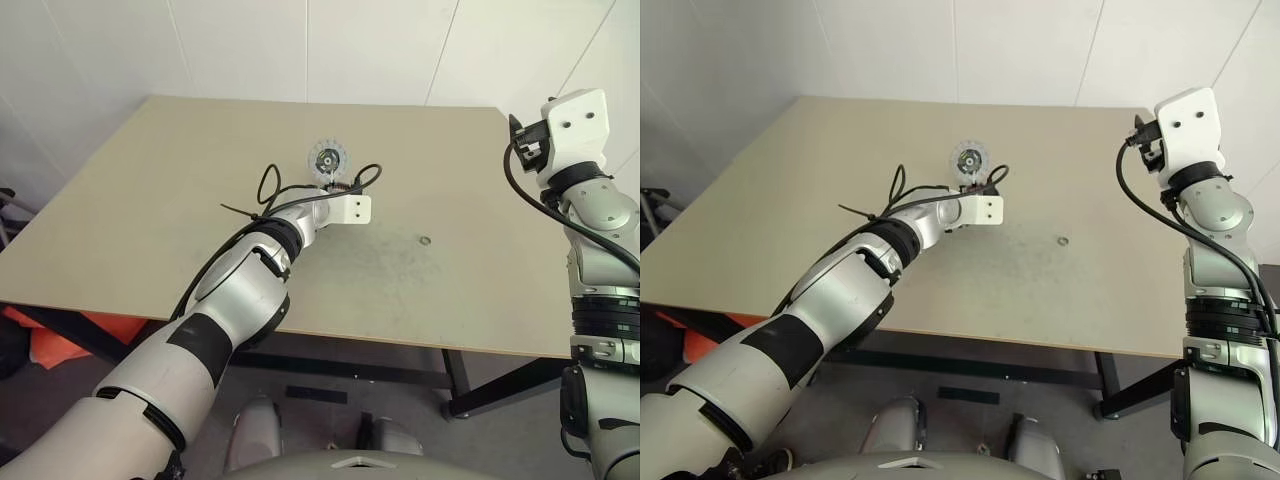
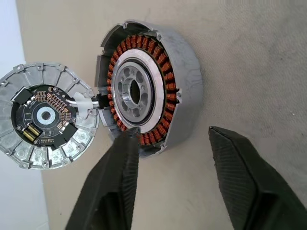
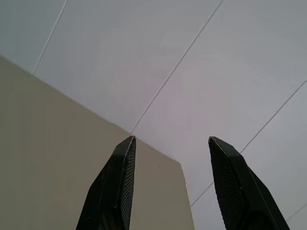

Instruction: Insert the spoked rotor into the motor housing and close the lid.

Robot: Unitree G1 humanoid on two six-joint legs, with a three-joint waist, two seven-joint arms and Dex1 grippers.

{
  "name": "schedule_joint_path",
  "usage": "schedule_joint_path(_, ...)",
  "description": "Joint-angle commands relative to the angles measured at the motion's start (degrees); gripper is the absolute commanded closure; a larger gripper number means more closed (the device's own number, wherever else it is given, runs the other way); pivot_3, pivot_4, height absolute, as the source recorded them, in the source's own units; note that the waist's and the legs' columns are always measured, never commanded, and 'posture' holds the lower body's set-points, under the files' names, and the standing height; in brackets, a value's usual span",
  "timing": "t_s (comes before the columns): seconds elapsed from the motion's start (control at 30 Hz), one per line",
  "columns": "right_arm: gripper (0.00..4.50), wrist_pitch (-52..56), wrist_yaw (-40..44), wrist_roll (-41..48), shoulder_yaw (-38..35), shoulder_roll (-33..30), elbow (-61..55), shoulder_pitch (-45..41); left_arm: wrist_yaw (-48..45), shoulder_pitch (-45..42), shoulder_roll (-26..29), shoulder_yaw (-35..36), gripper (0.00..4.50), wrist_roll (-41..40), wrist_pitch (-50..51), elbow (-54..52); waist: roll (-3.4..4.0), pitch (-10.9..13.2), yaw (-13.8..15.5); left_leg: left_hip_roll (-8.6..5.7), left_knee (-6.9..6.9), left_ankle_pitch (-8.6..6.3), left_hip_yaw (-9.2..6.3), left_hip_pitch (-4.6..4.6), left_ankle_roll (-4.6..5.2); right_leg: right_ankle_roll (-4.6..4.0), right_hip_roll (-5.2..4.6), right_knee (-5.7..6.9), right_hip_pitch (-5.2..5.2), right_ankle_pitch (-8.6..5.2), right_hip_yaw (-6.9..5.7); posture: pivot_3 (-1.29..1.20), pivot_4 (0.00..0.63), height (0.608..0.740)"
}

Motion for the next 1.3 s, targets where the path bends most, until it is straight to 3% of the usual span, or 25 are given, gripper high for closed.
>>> schedule_joint_path(0.03, 1.84, -1.5, -0.8, 0.4, -1.7, -0.4, -0.1, 0.2, 1.6, -1.4, 0.2, 0.7, 2.42, -0.1, 0.4, -0.5, 0.0, 0.0, 0.0, 0.0, 0.0, 0.0, 0.0, 0.0, 0.0, 0.0, 0.0, 0.0, 0.0, 0.0, 0.0, 0.0, 0.0, 0.74)
schedule_joint_path(1.3, 1.84, -1.2, -3.6, 0.7, -2.5, 0.7, -3.0, 4.4, 3.9, 0.6, -1.6, 1.9, 2.42, 0.3, 2.1, -0.3, 0.03, 0.0, 0.0, -0.02, -0.62, 0.08, 0.06, -0.01, 0.2, 0.04, -0.13, -0.58, 0.03, 0.03, -0.06, 0.0, 0.0, 0.74)
